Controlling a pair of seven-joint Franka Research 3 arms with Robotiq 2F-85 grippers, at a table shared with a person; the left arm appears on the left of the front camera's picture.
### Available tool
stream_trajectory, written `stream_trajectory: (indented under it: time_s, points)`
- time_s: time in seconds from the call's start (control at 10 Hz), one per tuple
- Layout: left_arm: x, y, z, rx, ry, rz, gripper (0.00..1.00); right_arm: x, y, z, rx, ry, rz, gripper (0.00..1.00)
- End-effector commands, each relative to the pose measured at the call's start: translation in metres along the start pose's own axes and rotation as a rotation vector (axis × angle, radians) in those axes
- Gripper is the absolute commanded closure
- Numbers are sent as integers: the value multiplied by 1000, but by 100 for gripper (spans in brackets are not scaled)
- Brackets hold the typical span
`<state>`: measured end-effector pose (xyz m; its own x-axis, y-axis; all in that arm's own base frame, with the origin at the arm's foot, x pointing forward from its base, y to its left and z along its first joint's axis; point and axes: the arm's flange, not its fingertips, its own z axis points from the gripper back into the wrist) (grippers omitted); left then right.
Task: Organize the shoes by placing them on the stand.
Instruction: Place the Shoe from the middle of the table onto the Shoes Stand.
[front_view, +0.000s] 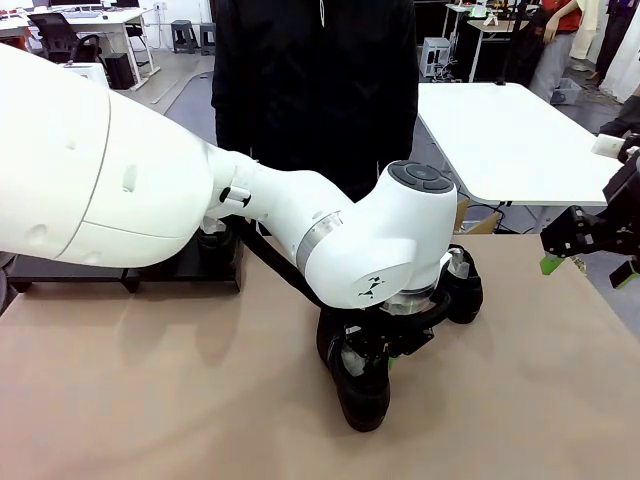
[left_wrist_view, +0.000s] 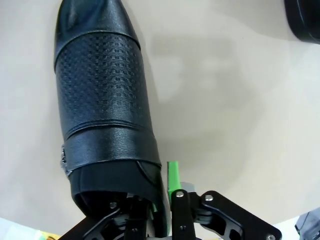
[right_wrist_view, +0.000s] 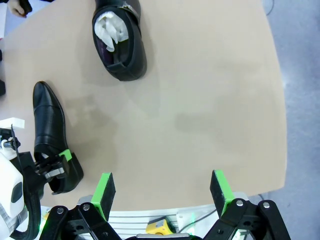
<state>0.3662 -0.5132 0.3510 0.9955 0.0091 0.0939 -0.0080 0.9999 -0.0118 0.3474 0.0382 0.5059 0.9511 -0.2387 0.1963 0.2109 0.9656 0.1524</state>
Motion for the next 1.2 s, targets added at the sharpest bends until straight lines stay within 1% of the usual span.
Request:
stream_trajectory:
  time_s: [0.0,0.2,0.3,0.4,0.6,0.7,0.8,0.9,1.0,1.1]
  points:
    - [3,5,5,28,-29,13,100,0,-1,1,0,0,10,0]
    - [6,12,4,17,6,27,100,0,-1,1,0,0,10,0]
    - [8,19,9,10,-3,17,100,0,-1,1,0,0,10,0]
    - [5,29,24,-9,32,13,100,0,-1,1,0,0,10,0]
    - [-9,73,77,-50,16,-135,100,0,-1,1,0,0,10,0]
    - [-14,103,105,-93,-17,-150,100,0,-1,1,0,0,10,0]
    - [-23,135,138,-145,-86,-161,100,0,-1,1,0,0,10,0]
    - [-28,160,161,-136,-141,-197,100,0,-1,1,0,0,10,0]
    - [-28,186,182,-129,-222,-213,100,0,-1,1,0,0,10,0]
    - [-30,203,200,-213,-200,-206,100,0,-1,1,0,0,10,0]
